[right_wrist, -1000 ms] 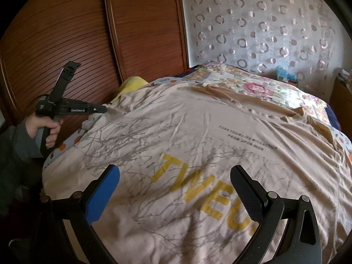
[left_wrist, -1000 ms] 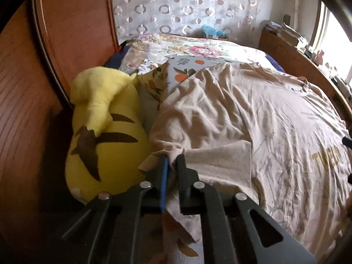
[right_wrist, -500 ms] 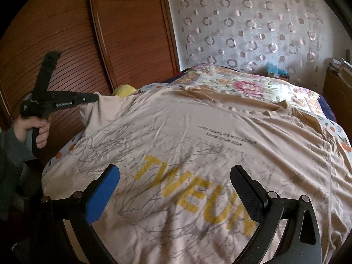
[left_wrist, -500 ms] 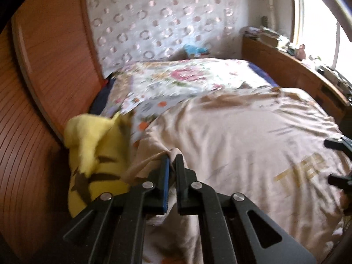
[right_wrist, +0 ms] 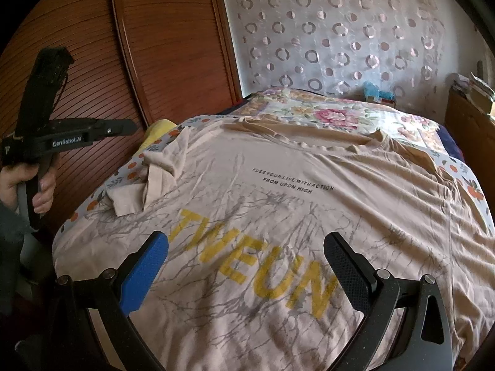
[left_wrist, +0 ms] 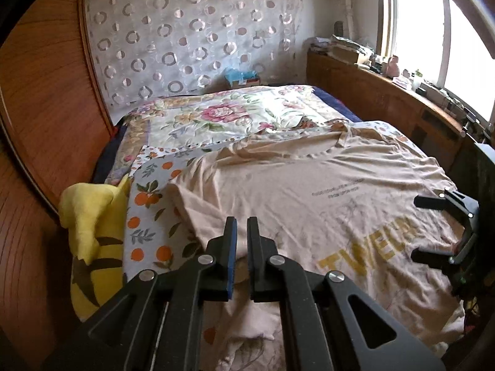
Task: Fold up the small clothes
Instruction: 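Fold the grasped shirt side toward the shirt center with the left tool, then grasp the folded shirt side edge with the right tool, then lift and fold the shirt side further inward with the right tool, release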
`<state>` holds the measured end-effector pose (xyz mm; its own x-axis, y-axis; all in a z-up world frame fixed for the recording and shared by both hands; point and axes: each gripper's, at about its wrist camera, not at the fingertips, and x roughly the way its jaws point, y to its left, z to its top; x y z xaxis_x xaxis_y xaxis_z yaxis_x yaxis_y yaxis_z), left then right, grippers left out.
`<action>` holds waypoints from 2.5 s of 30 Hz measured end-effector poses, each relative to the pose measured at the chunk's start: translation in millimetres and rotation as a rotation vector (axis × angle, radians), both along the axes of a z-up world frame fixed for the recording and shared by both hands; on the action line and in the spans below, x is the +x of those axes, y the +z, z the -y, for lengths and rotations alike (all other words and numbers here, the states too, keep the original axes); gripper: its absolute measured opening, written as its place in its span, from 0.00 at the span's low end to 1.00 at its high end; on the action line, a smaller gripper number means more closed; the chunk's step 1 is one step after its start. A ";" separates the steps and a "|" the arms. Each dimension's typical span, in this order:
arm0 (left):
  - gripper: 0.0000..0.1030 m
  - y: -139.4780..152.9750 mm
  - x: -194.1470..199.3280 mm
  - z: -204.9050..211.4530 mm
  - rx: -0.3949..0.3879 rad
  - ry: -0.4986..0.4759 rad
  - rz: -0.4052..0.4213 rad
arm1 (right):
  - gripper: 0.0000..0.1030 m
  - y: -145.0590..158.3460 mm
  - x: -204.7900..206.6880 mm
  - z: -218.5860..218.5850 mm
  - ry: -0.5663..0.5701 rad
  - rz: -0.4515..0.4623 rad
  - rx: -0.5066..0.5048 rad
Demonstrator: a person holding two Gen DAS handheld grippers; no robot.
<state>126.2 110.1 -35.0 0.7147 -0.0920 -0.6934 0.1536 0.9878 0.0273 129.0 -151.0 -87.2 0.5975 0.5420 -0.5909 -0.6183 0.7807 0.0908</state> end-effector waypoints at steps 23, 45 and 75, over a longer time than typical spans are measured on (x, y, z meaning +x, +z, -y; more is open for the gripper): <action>0.72 -82.7 -26.7 -68.4 -0.034 0.128 -0.165 | 0.67 12.8 12.2 -45.9 0.164 0.042 -0.092; 0.76 -58.8 -90.6 -94.5 -0.099 0.189 -0.089 | 0.37 -9.7 47.6 -147.6 0.429 -0.081 -0.154; 0.76 -50.7 -94.9 -49.6 -0.098 0.106 -0.059 | 0.04 13.3 91.1 -86.8 0.122 -0.016 -0.047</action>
